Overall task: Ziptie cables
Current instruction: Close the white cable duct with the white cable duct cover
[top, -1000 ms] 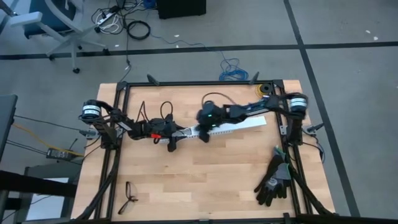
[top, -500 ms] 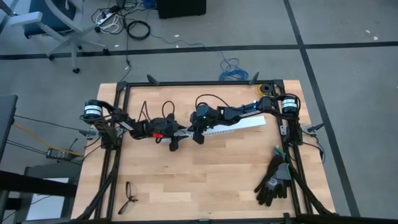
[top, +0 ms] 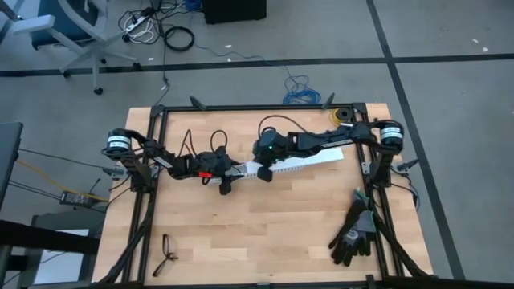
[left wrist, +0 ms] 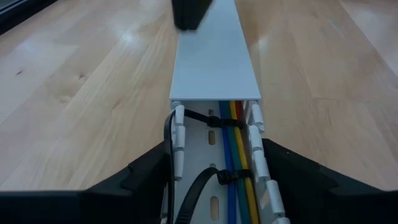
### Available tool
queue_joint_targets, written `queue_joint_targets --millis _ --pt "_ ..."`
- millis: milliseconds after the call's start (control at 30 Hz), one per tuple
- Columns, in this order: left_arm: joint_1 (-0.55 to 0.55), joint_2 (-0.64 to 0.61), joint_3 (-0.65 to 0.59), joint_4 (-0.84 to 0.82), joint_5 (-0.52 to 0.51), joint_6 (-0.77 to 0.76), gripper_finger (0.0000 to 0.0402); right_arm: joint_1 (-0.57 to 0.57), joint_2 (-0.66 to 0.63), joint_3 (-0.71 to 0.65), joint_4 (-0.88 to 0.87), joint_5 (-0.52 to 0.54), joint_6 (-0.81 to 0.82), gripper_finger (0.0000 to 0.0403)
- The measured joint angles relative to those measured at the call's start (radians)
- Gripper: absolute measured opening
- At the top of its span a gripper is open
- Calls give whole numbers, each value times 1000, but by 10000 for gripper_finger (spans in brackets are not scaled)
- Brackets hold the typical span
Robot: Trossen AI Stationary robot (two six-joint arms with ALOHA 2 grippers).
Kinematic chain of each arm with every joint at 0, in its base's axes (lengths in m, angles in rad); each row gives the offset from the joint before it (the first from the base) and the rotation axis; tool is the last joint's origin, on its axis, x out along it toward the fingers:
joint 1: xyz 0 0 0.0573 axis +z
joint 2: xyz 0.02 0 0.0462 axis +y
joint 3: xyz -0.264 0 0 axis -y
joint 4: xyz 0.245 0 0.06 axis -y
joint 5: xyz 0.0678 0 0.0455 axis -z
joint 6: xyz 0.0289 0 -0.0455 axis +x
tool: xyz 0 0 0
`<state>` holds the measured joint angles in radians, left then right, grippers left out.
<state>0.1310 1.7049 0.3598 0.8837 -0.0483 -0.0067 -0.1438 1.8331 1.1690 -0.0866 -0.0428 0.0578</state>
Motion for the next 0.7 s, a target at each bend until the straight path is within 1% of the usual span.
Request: queue_joint_targets --millis 67,167,233,300,367,433,500,567,700 --pt "0 0 0 0 0 2 244 0 -41 0 -133 27 4 0" --pt "0 0 -1 1 0 3 245 -1 -71 1 -288 29 61 0" --pt "0 1 -2 6 0 3 245 -7 -45 -20 -304 6 94 0" --pt "0 1 -6 12 -3 4 245 -17 7 -30 -197 -79 112 0" --pt "0 2 -6 21 -3 13 245 -22 88 -18 -52 -160 121 0" --pt "0 2 -3 21 -2 20 245 -16 161 15 61 -171 108 0" --pt "0 3 -1 21 -3 22 245 -15 192 38 88 -185 105 0" --pt "0 4 1 22 -2 22 245 -11 207 45 125 -192 98 0" --pt "0 6 1 38 -2 28 245 -6 200 43 119 -182 83 0"
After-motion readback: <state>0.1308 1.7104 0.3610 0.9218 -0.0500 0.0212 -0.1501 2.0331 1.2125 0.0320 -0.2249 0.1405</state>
